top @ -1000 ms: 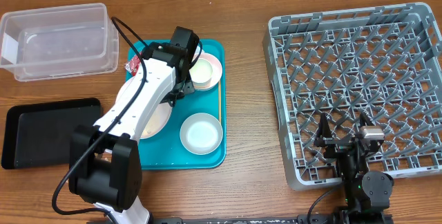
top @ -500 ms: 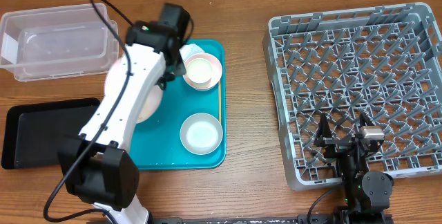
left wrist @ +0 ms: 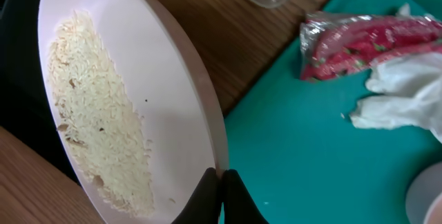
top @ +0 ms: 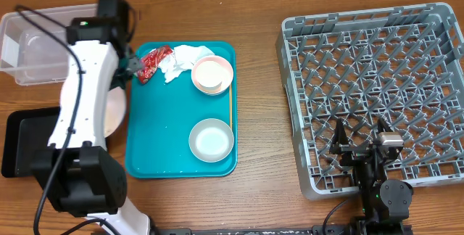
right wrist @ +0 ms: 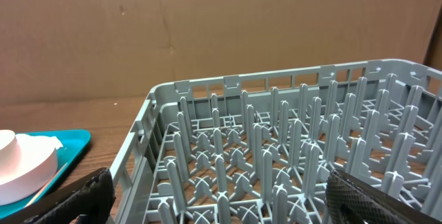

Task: Sort waste into correct bins and load items into the dishwasher
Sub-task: 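Tilt the plate over the black tray to dump the rice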

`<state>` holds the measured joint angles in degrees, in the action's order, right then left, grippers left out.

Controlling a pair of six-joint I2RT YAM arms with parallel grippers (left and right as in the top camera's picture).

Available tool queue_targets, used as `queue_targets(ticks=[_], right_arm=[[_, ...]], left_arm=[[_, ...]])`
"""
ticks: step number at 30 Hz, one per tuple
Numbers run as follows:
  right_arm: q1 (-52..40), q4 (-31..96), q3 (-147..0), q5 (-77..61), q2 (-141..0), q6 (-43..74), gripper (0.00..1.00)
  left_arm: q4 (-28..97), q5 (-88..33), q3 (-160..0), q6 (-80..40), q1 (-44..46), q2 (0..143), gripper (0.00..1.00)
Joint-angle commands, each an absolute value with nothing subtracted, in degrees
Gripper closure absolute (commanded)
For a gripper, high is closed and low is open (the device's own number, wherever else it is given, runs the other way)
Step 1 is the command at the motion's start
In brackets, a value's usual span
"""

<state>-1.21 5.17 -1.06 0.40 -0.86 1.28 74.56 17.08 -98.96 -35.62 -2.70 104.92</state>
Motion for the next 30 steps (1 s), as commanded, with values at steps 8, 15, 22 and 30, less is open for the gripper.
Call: queue_targets(ticks=[8, 15, 22, 30], right_arm=[[-1.54, 4.82, -0.47, 0.73, -0.67, 1.3, 0.0], [-1.54, 4.82, -0.49, 0.73, -0.67, 1.28, 0.0], [-1.54, 4.82, -0.49, 0.73, -0.67, 1.3, 0.0], [-1.54, 4.82, -0.47, 0.73, -0.67, 1.3, 0.0]], left_arm=[[71.48, 5.3, -100.44, -32.03, -17.61, 105.1, 0.96], [68.9, -4.89, -100.44, -26.46, -26.15, 105.1, 0.96], [68.79, -17.17, -100.44, -23.7, -33.15, 105.1, 0.96], [69.08, -35.62, -100.44, -19.25, -39.92, 105.1, 0.96]])
